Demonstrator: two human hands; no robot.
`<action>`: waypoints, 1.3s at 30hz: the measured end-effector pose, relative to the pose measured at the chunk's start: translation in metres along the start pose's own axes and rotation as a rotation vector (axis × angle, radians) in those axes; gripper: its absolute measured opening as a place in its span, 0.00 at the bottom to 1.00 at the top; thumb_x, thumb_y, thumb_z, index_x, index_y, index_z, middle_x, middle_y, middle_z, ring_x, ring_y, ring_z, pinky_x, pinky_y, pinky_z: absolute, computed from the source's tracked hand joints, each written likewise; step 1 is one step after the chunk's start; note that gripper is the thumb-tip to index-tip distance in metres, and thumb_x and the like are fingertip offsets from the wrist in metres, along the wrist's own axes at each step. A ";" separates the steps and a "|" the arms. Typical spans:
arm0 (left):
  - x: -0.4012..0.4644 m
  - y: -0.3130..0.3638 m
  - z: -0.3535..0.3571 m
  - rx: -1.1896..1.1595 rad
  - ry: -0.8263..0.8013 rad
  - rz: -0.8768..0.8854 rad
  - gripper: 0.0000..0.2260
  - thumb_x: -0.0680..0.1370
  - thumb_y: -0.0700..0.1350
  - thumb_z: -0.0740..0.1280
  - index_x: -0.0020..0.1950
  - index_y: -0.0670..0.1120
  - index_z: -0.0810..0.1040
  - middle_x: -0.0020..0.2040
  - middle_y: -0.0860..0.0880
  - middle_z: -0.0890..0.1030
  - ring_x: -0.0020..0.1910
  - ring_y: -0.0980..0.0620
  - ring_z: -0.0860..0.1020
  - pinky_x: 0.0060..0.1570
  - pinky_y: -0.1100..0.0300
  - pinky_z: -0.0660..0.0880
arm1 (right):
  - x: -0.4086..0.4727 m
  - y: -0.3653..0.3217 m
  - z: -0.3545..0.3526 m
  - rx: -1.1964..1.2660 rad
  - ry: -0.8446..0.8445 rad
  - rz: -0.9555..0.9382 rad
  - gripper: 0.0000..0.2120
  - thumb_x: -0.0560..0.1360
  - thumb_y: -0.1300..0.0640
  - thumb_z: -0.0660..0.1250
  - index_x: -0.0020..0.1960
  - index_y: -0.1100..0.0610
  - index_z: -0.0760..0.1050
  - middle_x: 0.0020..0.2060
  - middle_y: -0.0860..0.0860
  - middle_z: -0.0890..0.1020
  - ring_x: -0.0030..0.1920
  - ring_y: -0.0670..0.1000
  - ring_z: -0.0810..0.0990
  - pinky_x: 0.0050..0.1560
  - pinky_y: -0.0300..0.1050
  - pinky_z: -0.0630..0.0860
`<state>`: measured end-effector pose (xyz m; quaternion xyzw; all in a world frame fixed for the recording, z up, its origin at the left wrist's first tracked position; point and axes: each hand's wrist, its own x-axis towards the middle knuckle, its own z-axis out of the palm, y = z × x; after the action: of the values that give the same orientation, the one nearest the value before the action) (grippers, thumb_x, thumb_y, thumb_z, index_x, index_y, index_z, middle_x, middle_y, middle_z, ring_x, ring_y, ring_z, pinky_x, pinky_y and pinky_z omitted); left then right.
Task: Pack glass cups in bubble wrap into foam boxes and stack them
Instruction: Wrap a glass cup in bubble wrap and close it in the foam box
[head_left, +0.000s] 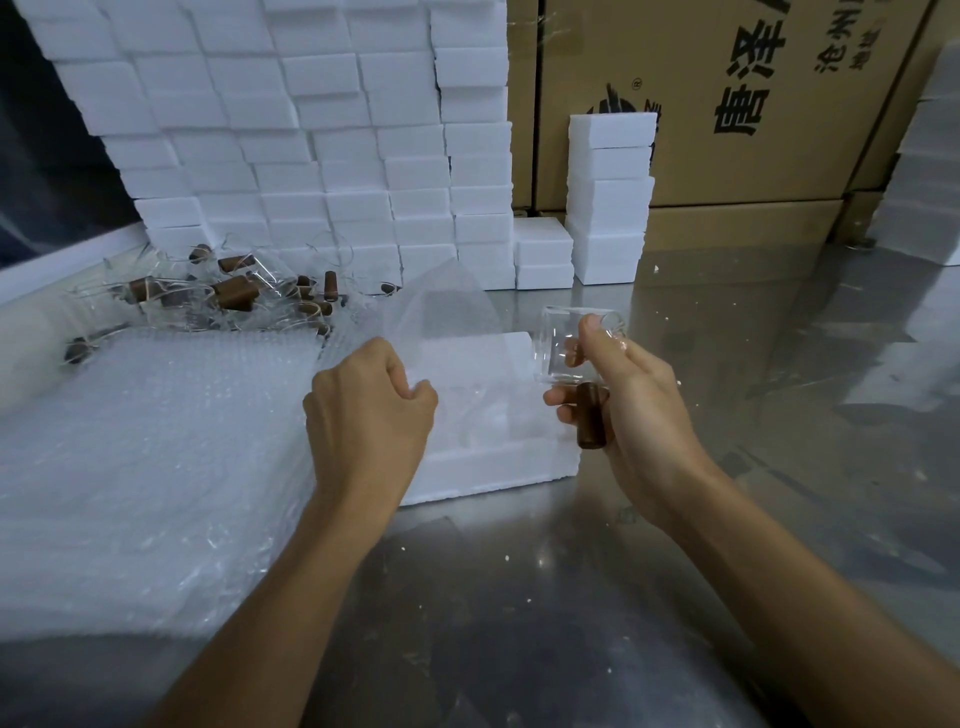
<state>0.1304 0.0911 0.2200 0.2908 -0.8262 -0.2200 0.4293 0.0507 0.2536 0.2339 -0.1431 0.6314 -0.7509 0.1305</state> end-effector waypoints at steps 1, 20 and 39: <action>0.000 0.000 -0.001 -0.007 0.018 0.007 0.14 0.72 0.40 0.72 0.31 0.45 0.68 0.27 0.51 0.71 0.30 0.45 0.71 0.37 0.54 0.64 | 0.000 0.000 0.000 -0.002 -0.004 -0.005 0.17 0.80 0.42 0.62 0.44 0.55 0.75 0.31 0.54 0.82 0.30 0.48 0.75 0.29 0.39 0.65; -0.012 0.021 -0.003 0.055 -0.076 0.304 0.13 0.76 0.29 0.65 0.53 0.39 0.85 0.58 0.39 0.80 0.47 0.37 0.81 0.47 0.50 0.78 | -0.010 -0.007 0.003 0.194 -0.315 -0.193 0.14 0.76 0.45 0.63 0.46 0.56 0.78 0.50 0.56 0.79 0.41 0.52 0.84 0.42 0.45 0.77; -0.019 0.029 -0.004 -0.087 -0.110 0.317 0.26 0.69 0.37 0.74 0.66 0.49 0.77 0.54 0.48 0.84 0.44 0.42 0.81 0.45 0.49 0.80 | -0.016 -0.007 0.008 0.226 -0.405 -0.065 0.24 0.74 0.48 0.68 0.59 0.68 0.76 0.61 0.66 0.78 0.60 0.61 0.76 0.68 0.58 0.68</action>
<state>0.1341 0.1245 0.2287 0.1256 -0.8737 -0.2006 0.4250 0.0687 0.2536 0.2415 -0.2955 0.4995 -0.7765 0.2453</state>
